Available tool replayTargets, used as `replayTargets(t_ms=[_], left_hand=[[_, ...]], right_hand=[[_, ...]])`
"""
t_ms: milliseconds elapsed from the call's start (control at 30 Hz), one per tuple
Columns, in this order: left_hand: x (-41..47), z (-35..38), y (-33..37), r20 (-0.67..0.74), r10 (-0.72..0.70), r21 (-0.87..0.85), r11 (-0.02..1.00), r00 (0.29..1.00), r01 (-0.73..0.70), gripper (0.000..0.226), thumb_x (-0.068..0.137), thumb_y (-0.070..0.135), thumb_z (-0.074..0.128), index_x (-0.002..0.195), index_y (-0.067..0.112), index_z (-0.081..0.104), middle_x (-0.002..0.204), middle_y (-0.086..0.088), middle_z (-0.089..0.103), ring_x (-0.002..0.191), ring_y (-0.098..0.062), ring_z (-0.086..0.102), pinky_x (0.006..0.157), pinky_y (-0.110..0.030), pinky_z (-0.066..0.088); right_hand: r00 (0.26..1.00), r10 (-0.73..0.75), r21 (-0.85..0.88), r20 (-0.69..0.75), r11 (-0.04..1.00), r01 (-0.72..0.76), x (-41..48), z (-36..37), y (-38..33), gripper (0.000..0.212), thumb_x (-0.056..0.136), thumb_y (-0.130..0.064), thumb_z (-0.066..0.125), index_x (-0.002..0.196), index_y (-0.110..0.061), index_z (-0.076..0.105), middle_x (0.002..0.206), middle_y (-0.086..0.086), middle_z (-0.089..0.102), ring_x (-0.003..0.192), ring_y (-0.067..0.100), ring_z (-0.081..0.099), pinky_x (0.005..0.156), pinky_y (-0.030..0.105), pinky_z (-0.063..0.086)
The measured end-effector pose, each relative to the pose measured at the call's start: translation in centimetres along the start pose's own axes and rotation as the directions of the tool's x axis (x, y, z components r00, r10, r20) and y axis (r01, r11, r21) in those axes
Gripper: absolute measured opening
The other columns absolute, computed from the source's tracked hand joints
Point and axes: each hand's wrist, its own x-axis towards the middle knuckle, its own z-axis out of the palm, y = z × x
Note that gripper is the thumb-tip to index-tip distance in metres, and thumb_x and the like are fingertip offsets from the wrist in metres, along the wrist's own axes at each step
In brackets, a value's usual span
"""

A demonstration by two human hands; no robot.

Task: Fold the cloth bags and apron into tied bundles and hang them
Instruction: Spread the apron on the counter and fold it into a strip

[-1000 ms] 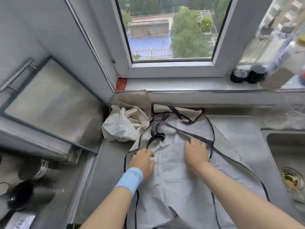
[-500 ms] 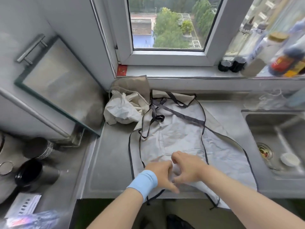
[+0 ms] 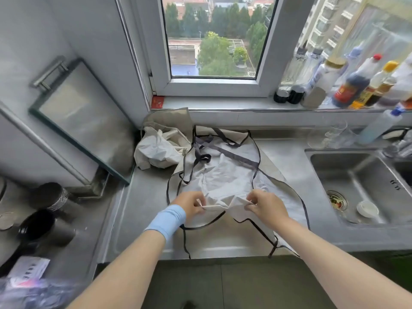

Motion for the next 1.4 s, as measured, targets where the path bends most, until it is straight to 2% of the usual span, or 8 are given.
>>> replayTargets(t_ms=[133,200,300,400,600,1067,1233,1400], left_hand=[[-0.8,-4.8,0.1,0.069,-0.074,0.053,0.996,0.995,0.071,0.006,0.084,0.028,0.065,0.083,0.034,0.065,0.086,0.009,0.068,0.072,-0.01,0.058,0.065,-0.018,0.044],[-1.5,-5.5,0.7,0.17,-0.139,0.23,0.968,0.976,0.098,0.007,0.085,0.036,0.066,0.092,0.038,0.068,0.09,0.011,0.065,0.08,-0.012,0.06,0.077,-0.021,0.049],[-2.7,-3.7,3.1,0.347,-0.3,0.502,0.86,0.889,0.094,0.026,0.086,0.039,0.065,0.112,0.035,0.068,0.112,0.006,0.066,0.091,-0.014,0.06,0.087,-0.027,0.048],[-3.0,-0.2,4.9,0.432,-0.495,0.65,0.75,0.754,0.121,0.055,0.086,0.051,0.061,0.135,0.027,0.055,0.137,0.001,0.055,0.119,-0.022,0.057,0.1,-0.031,0.043],[-2.6,3.2,6.7,0.242,-0.289,0.413,0.895,0.926,0.171,0.042,0.092,0.04,0.056,0.133,0.028,0.055,0.134,0.003,0.057,0.119,-0.021,0.056,0.1,-0.029,0.044],[11.1,-3.9,5.8,-0.121,-0.095,0.215,0.969,0.988,0.12,0.034,0.091,0.028,0.051,0.125,0.03,0.058,0.126,0.002,0.06,0.115,-0.022,0.057,0.097,-0.032,0.045],[19.0,-6.5,4.4,-0.114,-0.018,0.3,0.953,0.993,0.052,0.042,0.09,0.02,0.048,0.131,0.029,0.051,0.133,0.0,0.049,0.126,-0.024,0.044,0.103,-0.041,0.041],[24.8,-7.4,2.5,-0.144,0.023,0.291,0.957,0.989,0.02,0.046,0.091,0.02,0.05,0.136,0.031,0.044,0.15,0.001,0.028,0.136,-0.026,0.03,0.107,-0.041,0.036]], right_hand=[[0.994,-0.034,0.144,0.104,0.989,0.019,1.3,-4.7,0.6,0.008,0.076,-0.033,0.081,0.078,-0.029,0.074,0.076,-0.013,0.07,0.076,0.006,0.062,0.07,0.026,0.049],[0.962,-0.075,0.115,0.261,0.992,0.047,1.3,-6.4,1.2,0.007,0.077,-0.033,0.081,0.074,-0.031,0.075,0.07,-0.014,0.07,0.066,-0.002,0.059,0.062,0.018,0.044],[0.812,-0.054,-0.029,0.581,0.996,0.086,0.5,-7.1,1.9,0.01,0.079,-0.038,0.077,0.081,-0.028,0.078,0.071,-0.009,0.071,0.064,0.005,0.062,0.066,0.022,0.046],[0.688,0.042,-0.136,0.725,0.987,0.082,-0.7,-5.6,2.3,0.024,0.081,-0.051,0.066,0.088,-0.03,0.076,0.082,-0.014,0.073,0.072,0.008,0.063,0.071,0.023,0.048],[0.836,-0.065,-0.114,0.545,0.982,0.151,-0.8,-2.5,2.1,0.029,0.09,-0.039,0.058,0.115,-0.03,0.07,0.118,-0.006,0.068,0.108,0.015,0.062,0.089,0.024,0.047],[0.956,-0.172,-0.085,0.239,0.977,0.197,14.7,-3.1,-2.7,0.033,0.094,-0.024,0.046,0.118,-0.029,0.068,0.127,-0.003,0.065,0.115,0.02,0.059,0.092,0.034,0.05],[0.972,-0.109,-0.072,0.209,0.989,0.127,22.9,-2.4,-4.6,0.028,0.093,-0.024,0.049,0.11,-0.033,0.069,0.124,0.0,0.054,0.116,0.023,0.055,0.088,0.033,0.048],[0.994,0.02,-0.108,0.104,0.994,-0.008,29.0,0.1,-5.5,0.042,0.09,-0.026,0.057,0.132,-0.025,0.05,0.133,0.004,0.043,0.124,0.027,0.049,0.094,0.04,0.046]])
